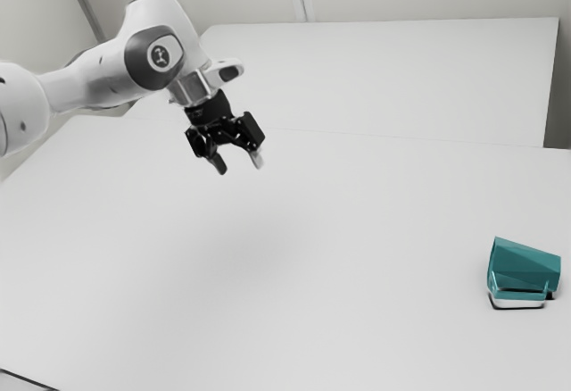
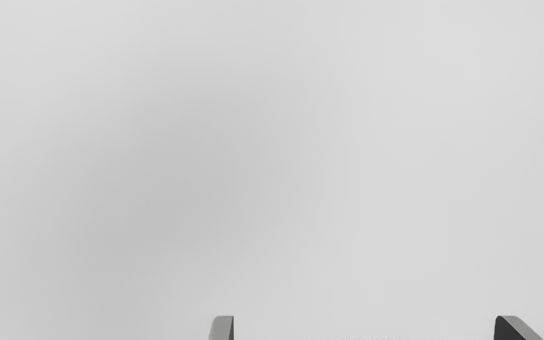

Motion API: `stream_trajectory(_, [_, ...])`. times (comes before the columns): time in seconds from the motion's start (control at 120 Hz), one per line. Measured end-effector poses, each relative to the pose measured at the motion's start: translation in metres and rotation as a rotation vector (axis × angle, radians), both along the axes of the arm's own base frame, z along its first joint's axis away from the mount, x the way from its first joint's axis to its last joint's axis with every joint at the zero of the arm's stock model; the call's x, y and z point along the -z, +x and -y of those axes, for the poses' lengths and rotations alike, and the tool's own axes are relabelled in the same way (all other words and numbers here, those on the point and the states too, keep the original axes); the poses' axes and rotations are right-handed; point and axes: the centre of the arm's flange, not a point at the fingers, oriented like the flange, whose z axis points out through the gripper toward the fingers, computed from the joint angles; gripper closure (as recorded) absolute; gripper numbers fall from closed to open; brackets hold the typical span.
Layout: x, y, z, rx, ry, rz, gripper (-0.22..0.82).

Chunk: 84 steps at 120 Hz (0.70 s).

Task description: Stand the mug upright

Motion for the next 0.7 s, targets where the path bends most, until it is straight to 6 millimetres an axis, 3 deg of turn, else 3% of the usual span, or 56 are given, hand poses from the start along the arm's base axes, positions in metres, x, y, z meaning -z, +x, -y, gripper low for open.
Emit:
stream_trajectory(0.092, [0.034,-0.014,0.026,-0.048,-0.160,-0.037,0.00])
stream_trajectory(0.192, [0.056,-0.018,0.046,-0.092,-0.295,-0.048,0.00])
stream_trajectory(0.367, [0.095,-0.009,0.063,-0.129,-0.439,-0.043,0.00])
stream_trajectory(0.442, [0.113,-0.007,0.078,-0.109,-0.471,-0.040,0.00])
stream_trajectory(0.558, [0.132,-0.012,0.111,-0.037,-0.503,-0.033,0.00])
stream_trajectory(0.7, [0.141,-0.025,0.156,0.072,-0.531,-0.016,0.00])
